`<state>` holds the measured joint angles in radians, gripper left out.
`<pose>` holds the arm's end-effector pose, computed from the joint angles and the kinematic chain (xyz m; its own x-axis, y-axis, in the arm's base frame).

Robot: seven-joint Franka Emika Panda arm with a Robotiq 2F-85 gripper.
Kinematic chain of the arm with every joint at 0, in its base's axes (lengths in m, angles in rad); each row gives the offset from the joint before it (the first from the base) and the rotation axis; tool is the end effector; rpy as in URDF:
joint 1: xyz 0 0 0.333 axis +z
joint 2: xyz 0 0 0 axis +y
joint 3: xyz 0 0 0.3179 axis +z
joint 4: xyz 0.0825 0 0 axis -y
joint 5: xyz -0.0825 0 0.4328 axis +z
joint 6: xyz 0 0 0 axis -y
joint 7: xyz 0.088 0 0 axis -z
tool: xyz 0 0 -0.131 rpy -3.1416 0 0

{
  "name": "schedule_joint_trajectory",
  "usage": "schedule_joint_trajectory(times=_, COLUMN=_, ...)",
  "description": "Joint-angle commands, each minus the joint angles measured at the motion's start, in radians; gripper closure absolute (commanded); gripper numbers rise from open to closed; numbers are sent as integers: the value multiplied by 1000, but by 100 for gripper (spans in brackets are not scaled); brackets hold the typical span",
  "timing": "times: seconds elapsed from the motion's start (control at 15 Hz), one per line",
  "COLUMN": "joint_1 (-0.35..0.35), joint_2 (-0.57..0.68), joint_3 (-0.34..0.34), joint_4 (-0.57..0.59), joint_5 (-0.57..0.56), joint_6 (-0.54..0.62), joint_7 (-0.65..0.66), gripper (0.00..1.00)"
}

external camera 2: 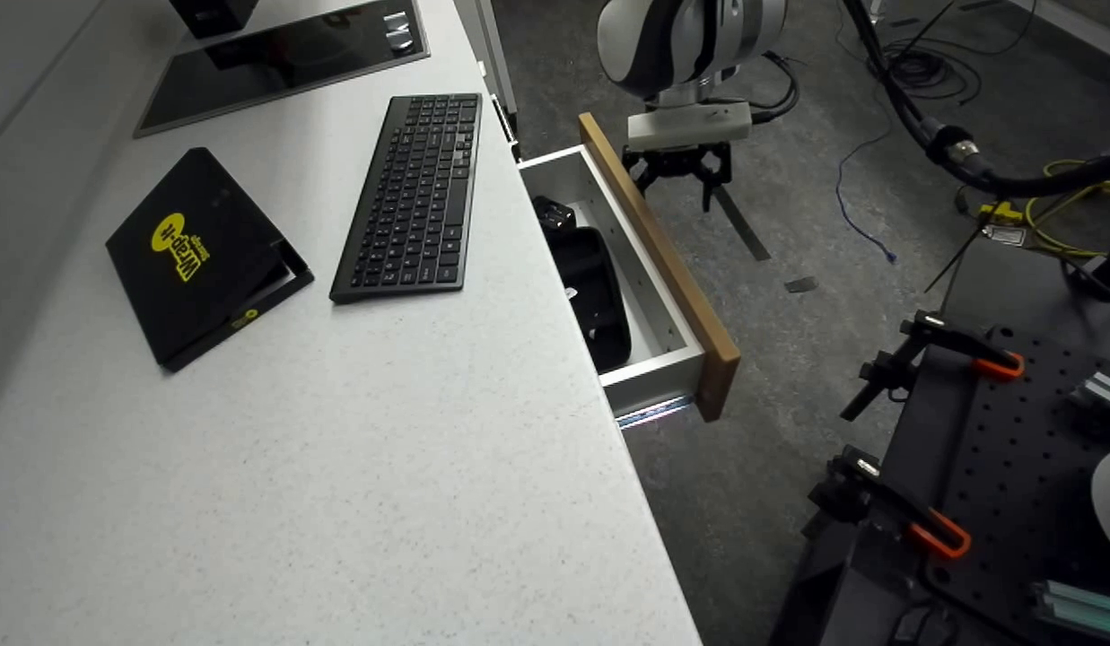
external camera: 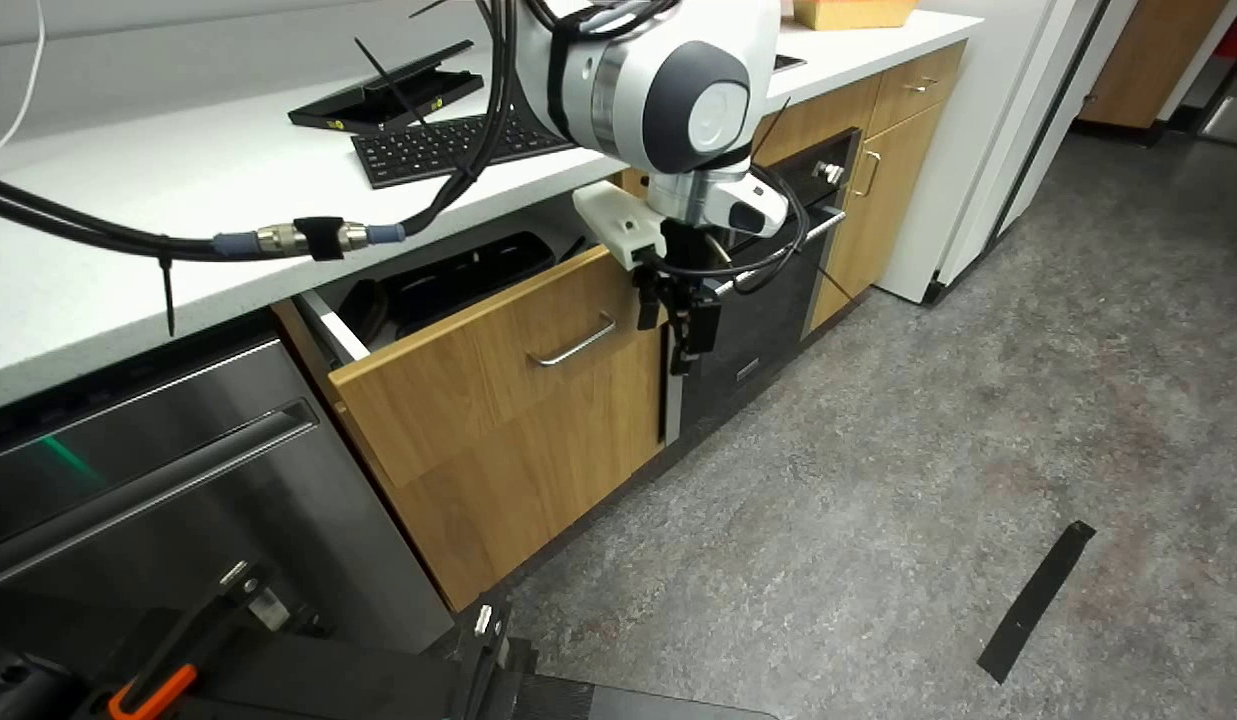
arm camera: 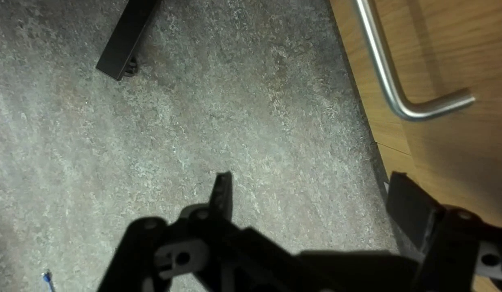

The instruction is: Close the drawer

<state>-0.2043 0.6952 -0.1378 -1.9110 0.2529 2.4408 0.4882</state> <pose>0.5897 -0.2104 0.0543 0.5215 -0.8387 -0.1571 -0.8458 -0.5324 0.0348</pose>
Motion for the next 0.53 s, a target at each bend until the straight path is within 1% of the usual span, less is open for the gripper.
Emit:
schedule_joint_trajectory(times=0.0, joint_1=-7, joint_2=43, joint_3=46, joint_4=78, joint_5=72, joint_6=6, joint_7=-64, gripper=0)
schedule_joint_trajectory(times=0.2, joint_1=-23, joint_2=50, joint_3=92, joint_4=110, joint_5=120, joint_6=-20, joint_7=-121, gripper=0)
schedule_joint_trajectory(times=0.47, joint_1=-23, joint_2=69, joint_3=134, joint_4=156, joint_5=155, joint_6=-52, joint_7=-182, gripper=0)
